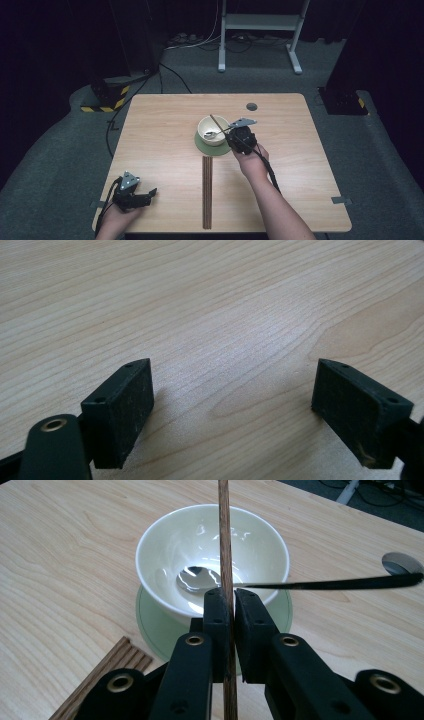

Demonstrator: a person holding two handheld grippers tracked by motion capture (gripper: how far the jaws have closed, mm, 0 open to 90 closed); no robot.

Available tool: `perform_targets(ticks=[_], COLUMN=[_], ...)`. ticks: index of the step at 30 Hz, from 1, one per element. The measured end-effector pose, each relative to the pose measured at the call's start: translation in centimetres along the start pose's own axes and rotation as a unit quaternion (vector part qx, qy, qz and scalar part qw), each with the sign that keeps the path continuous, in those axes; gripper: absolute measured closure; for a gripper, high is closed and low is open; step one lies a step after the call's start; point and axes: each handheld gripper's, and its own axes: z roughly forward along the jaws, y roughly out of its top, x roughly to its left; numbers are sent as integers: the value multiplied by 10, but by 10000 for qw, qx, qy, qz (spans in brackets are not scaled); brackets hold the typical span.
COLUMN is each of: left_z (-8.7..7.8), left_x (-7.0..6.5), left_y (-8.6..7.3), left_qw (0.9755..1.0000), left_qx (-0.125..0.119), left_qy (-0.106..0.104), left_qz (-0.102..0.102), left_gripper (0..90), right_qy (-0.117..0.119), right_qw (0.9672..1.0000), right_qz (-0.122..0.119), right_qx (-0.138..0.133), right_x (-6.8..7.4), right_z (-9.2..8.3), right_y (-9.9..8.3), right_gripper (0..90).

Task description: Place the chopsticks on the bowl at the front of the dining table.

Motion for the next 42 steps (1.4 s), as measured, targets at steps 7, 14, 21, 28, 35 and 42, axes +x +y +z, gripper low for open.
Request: perform_targets(ticks=[7, 14, 21, 28, 35, 42], left_z=[0, 0, 0, 0, 0, 0], left_x=[0, 0, 0, 0, 0, 0], left_y=[0, 0, 0, 0, 0, 0], left_qw=[10000, 10000, 10000, 10000, 10000, 10000], left_qx=[10, 14, 5, 3, 2, -8], left_qy=[-8, -3, -11, -13, -19, -23], left_qz=[62, 53, 66, 69, 77, 72], left_gripper=[170, 170, 170, 169, 169, 170], right_qy=[-47, -116, -116, -117, -140, -141], right_qw=[10000, 9999, 9999, 9999, 9997, 9996], right_qz=[49, 66, 69, 57, 90, 111], right_qx=[42, 53, 75, 91, 169, 222], right_x=[0, 0, 2, 2, 3, 4], right_z=[11, 23, 28, 37, 46, 54], right_y=[7, 14, 24, 31, 38, 44], right_gripper=[846, 847, 846, 846, 846, 847])
